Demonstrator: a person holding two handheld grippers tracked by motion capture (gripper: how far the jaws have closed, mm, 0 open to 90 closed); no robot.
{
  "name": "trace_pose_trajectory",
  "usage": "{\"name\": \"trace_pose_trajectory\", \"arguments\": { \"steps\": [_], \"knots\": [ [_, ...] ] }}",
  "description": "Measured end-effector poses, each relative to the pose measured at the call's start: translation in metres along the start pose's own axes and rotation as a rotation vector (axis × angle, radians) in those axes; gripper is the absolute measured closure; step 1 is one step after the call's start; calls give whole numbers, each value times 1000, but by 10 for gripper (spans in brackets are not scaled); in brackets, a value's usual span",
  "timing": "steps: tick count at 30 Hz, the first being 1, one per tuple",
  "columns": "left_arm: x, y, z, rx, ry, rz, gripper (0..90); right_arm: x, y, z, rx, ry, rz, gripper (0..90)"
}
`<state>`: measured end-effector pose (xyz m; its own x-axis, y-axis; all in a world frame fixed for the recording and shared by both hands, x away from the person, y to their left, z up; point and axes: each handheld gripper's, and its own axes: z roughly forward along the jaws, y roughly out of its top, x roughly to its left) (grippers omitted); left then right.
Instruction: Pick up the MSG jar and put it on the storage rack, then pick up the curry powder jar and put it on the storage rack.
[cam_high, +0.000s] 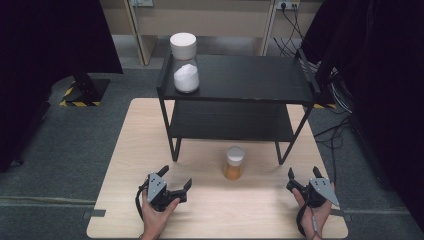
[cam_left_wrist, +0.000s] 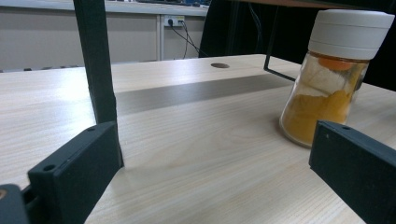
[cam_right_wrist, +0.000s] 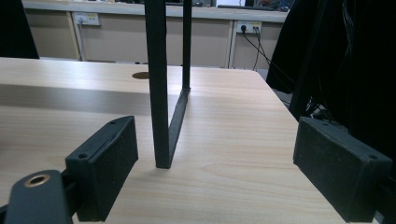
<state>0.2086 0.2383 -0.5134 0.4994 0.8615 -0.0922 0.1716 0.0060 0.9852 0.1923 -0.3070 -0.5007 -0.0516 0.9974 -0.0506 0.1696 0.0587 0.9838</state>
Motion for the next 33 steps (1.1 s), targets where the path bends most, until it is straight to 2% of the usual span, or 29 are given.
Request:
{"name": "trace_pose_trajectory", "arguments": {
  "steps": [16,31,33],
  "knots": [
    [-1,0,2,-3,-1,1,11,-3,-1,0,-6,6,27,128],
    [1,0,2,-2,-5,4,11,-2,-2,-1,-12,2,25,130],
    [1,0,2,-2,-4,2,11,-2,-3,-1,-16,-3,40,133]
  ]
}}
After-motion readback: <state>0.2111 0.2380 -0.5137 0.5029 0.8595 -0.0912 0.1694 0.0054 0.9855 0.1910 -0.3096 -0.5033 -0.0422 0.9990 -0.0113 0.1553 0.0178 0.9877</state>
